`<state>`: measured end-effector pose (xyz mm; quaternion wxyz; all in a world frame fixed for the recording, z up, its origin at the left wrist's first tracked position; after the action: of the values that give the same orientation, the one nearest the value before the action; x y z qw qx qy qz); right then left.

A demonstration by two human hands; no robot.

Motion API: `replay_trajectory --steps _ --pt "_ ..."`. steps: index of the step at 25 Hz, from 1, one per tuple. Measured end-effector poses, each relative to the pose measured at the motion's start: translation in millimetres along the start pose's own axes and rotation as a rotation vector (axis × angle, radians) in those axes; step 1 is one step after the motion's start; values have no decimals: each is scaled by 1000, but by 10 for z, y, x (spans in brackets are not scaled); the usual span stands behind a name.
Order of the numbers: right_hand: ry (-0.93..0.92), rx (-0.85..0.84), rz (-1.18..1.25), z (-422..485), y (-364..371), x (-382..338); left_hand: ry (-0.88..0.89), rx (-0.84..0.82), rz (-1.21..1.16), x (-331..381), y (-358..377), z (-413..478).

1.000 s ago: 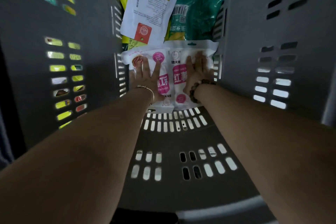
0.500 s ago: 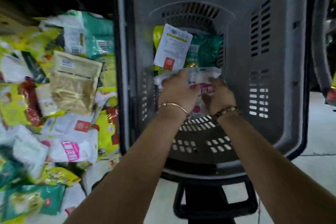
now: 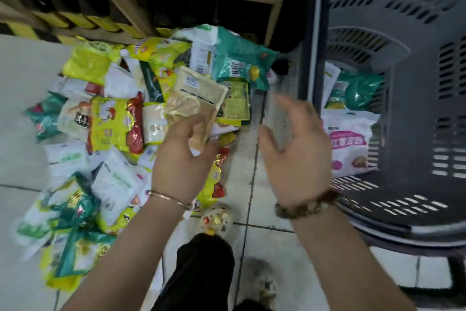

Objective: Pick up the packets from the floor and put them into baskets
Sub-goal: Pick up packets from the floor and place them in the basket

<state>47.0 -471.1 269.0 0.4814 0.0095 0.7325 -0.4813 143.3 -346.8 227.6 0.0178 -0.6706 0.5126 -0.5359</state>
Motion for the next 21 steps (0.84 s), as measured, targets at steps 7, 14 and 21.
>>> replay_trajectory --steps 7,14,21 --pt "404 -373 156 -210 1687 369 -134 133 57 -1483 -53 227" --pt "409 -106 254 583 2713 1119 -30 288 -5 -2183 400 937" --pt "689 -105 617 970 3206 1257 21 318 -130 -2348 466 1011"
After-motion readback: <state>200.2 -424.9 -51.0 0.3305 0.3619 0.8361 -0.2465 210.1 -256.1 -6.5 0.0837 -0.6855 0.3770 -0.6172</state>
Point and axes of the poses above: each hand's wrist, its own z-axis towards the middle knuckle, its own y-axis out of the palm, x = y × z, the point moved 2 cm from there along z, towards the middle knuckle, and after that the axes turned 9 degrees about -x, right-handed, at the moved point
